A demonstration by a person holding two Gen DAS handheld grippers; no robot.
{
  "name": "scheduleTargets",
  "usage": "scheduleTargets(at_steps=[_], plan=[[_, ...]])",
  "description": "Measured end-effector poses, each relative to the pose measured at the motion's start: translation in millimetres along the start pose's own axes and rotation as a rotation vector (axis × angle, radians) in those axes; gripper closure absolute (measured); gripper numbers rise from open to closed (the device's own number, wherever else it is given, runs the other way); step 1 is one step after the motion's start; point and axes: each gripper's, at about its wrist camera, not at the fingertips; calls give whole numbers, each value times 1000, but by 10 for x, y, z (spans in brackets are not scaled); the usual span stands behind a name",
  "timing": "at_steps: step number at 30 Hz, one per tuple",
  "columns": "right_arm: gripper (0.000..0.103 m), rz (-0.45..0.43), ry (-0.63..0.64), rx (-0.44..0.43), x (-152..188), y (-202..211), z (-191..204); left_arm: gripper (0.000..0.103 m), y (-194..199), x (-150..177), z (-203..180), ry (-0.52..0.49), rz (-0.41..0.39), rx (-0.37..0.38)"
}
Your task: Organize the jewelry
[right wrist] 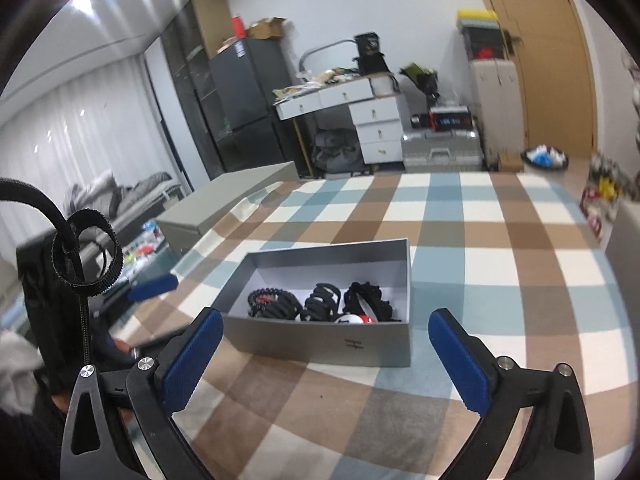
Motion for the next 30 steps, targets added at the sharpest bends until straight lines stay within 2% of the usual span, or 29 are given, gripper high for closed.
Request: scheduleTargets(at_steps=[2,6,11,15,24,30], plan=[[0,-22,14,19,31,23,38,1,5,24,8,5,-7,-3],[0,-58,-23,16,61,35,44,1,107,70,30,19,-69,-24],[0,-32,18,38,132,-58,111,1,172,80,147,50,-122,-38],[0,-51,-4,18,188,-69,94,1,141,108,209,67,-127,-53],[0,-144,4,53,239,-15,133,1,138,139,151,33,-121,-74],[0,-144,-11,61,223,-19,111,1,131,136,148,29,-114,-84]])
Point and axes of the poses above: each gripper's, at about its wrist camera, not at the fingertips, and y roughly against the way its jaws point, z to its left, x to its underside, and after that the axes turned 5 degrees about x, right-handed
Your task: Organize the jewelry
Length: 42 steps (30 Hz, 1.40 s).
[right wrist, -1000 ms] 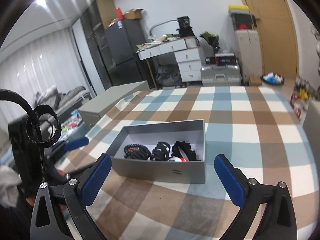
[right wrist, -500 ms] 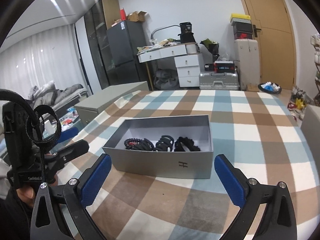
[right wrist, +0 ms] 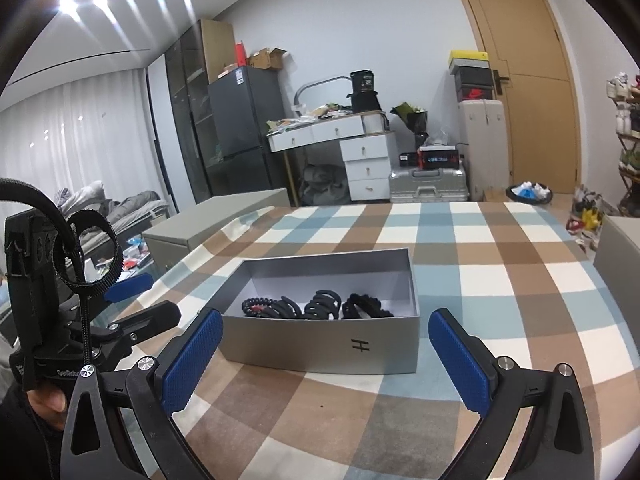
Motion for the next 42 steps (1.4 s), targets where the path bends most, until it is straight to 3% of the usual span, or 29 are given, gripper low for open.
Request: scheduleTargets(at_steps=[42], plan=[[0,2,1,12,8,7,8,1,-8,7,-52,-15,10,-8]])
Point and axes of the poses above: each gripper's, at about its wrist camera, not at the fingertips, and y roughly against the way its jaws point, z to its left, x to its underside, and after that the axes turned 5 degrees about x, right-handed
